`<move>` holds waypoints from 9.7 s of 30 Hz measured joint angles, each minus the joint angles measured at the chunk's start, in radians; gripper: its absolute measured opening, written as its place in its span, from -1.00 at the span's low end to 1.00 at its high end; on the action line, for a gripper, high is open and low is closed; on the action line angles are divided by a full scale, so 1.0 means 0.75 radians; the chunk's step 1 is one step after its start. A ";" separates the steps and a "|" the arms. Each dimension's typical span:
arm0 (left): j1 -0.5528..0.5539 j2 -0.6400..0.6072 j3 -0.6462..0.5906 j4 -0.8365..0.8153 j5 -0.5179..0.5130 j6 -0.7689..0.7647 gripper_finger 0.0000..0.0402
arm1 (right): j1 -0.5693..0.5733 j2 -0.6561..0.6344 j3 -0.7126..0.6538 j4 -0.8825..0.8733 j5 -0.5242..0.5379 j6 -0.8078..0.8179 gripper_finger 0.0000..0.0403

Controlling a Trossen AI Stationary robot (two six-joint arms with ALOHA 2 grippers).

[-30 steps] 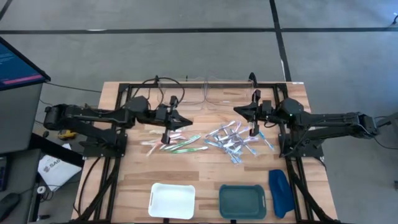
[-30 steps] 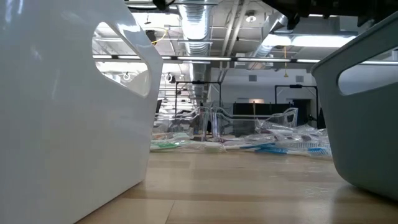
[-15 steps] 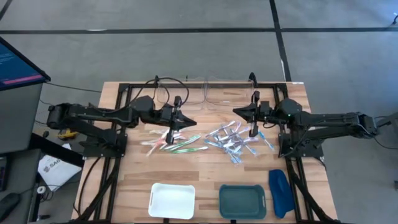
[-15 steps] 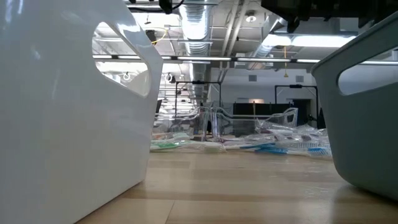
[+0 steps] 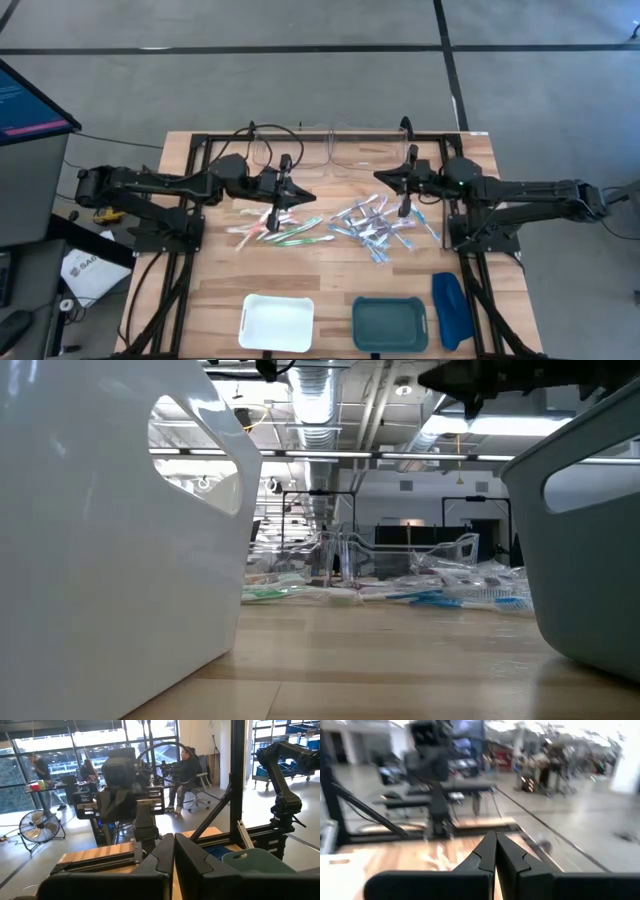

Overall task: Pick & Place Toothbrushes
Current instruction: Put the purple toothbrush into the right transparent bin

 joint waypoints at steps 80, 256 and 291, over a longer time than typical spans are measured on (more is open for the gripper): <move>0.094 -0.017 -0.001 -0.104 0.001 -0.053 -0.96 | 0.392 0.796 0.378 -1.352 0.004 0.379 -0.41; 0.093 -0.015 -0.001 -0.178 0.001 -0.112 -0.96 | 0.270 0.793 0.138 -0.958 0.092 0.253 -0.44; 0.093 -0.015 -0.001 -0.179 0.001 -0.112 -0.96 | 0.271 0.793 0.224 -1.027 0.089 0.314 -0.68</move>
